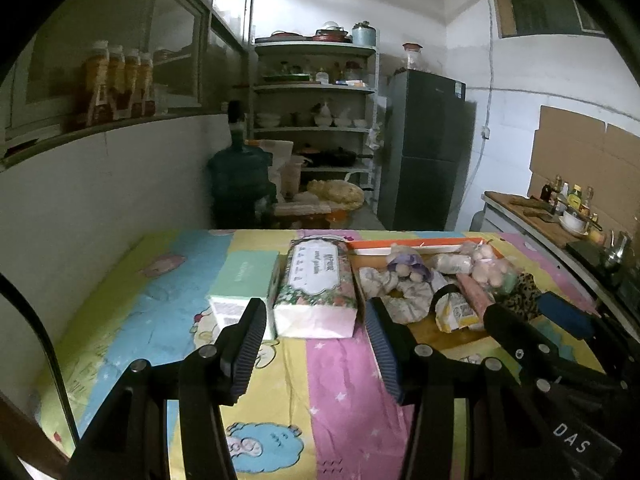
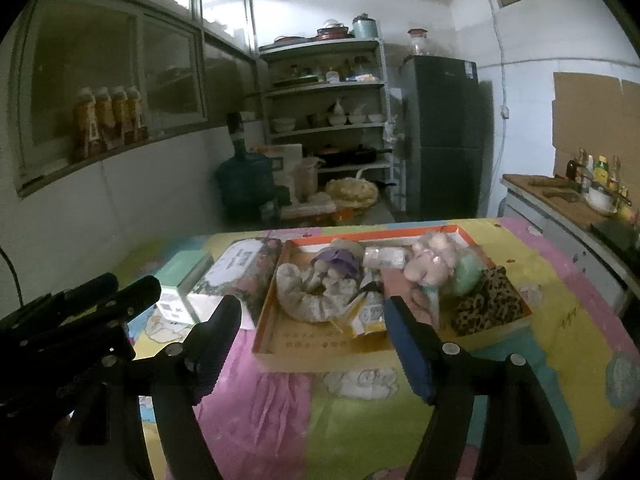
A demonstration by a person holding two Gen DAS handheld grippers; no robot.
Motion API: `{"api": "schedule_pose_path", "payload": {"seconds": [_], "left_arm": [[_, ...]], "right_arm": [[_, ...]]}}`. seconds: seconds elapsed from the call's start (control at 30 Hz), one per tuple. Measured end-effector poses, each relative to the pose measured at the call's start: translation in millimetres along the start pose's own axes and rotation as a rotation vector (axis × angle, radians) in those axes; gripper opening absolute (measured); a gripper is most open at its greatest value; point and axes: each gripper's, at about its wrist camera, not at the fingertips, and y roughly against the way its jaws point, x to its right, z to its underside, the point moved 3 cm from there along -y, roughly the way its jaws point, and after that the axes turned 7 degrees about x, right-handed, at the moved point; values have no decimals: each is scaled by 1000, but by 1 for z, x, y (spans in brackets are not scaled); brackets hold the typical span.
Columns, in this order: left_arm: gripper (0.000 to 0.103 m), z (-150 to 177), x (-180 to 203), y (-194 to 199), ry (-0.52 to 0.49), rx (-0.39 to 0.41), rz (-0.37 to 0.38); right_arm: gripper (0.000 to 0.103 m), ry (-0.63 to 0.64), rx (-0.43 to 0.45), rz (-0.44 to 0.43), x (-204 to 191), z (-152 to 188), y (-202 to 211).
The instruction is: Organize soft objects
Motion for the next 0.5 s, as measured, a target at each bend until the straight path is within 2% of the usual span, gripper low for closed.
{"api": "schedule_pose_path", "payload": {"seconds": [0.27,0.5], "left_arm": [[51,11,-16,17,37,-15,-12],[51,15,-28,35,51,10,-40]], "right_arm": [[77,16,13,7,-15,8,18],[77,30,29,28,-29,13,32]]}}
